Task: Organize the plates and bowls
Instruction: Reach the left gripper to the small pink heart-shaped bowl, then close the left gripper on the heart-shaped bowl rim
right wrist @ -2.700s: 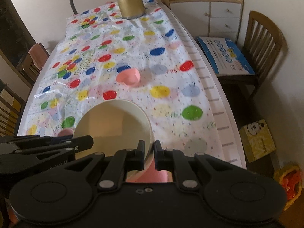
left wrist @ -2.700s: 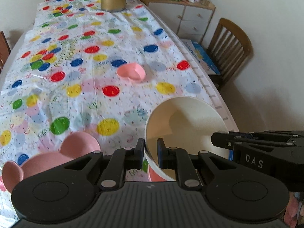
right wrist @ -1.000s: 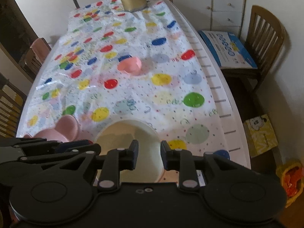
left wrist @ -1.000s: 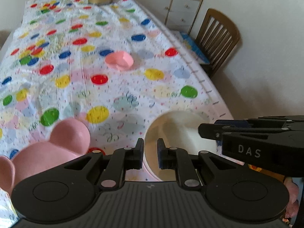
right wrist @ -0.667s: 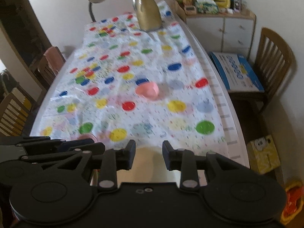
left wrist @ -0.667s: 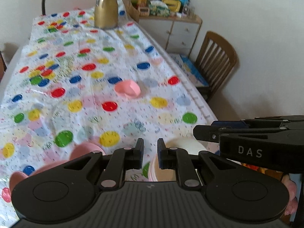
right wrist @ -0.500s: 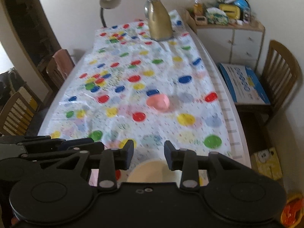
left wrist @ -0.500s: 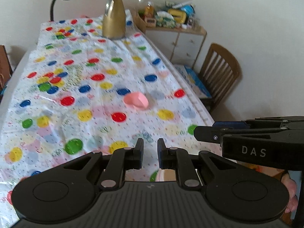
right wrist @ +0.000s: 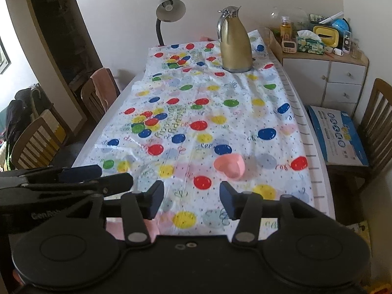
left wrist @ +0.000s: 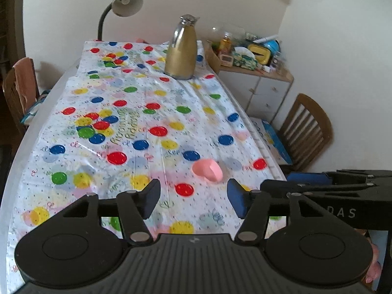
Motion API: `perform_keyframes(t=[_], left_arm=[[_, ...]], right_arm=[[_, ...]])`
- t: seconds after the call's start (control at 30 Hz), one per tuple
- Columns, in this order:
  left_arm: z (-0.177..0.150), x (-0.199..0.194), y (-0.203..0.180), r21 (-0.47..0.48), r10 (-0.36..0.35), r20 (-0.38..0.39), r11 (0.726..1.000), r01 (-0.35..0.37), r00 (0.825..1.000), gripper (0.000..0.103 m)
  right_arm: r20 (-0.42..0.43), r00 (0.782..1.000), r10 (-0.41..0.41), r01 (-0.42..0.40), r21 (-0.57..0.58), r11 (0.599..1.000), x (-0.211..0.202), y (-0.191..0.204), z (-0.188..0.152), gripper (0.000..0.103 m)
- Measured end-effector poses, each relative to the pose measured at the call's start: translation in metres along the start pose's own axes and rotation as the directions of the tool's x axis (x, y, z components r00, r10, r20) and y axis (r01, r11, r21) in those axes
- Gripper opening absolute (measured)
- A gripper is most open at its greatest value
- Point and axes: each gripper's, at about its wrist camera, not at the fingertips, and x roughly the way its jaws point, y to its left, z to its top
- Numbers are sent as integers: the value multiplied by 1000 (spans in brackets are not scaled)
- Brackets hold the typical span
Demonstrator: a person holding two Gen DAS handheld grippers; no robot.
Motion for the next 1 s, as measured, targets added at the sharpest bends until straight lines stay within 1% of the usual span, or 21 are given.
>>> perform_keyframes(t=[0.07,0.2,0.27,0.3,0.37,0.4,0.47,0.5,0.7,0.83,1.0], left_arm=[[6,6,2,-8,20,11,1000,-20,1000,67],[21,24,4,-36,33,21,999,-32,999,71],[28,36,4,-45,38,21,998,-37,999,71],[31,43,4,-51,42,19,998,-41,999,72],[36,57,4,-63,49,12,997,-48,999,77],[39,65,4,-69,57,8,996,-56,998,79],[43,82,3,-78,60,-5,995,-60,998,79],[44,91,3,-82,60,-17,995,-61,998,79],[50,150,7,-131,80,-111,987,-94,991,79],[47,183,6,-135,89,-168,984,-113,982,79],[39,217,8,-151,96,-229,980,-133,969,79]], right_arm=[[3,1000,4,-4,-9,1000,6,-5,7,62],[1,1000,8,-8,-28,1000,21,-18,21,70],[0,1000,9,-9,-38,999,30,-26,29,78],[1,1000,9,-8,-45,999,34,-30,33,80],[-1,1000,8,-9,-51,999,44,-39,39,87],[-3,1000,12,-13,-51,999,48,-44,42,89],[-12,1000,16,-16,-52,998,60,-55,48,95],[-18,1000,15,-16,-54,998,67,-61,50,97],[-70,997,7,-13,-88,996,111,-86,56,97],[-135,991,3,-14,-79,997,141,-100,53,94],[-194,981,1,-15,-67,998,174,-112,44,88]])
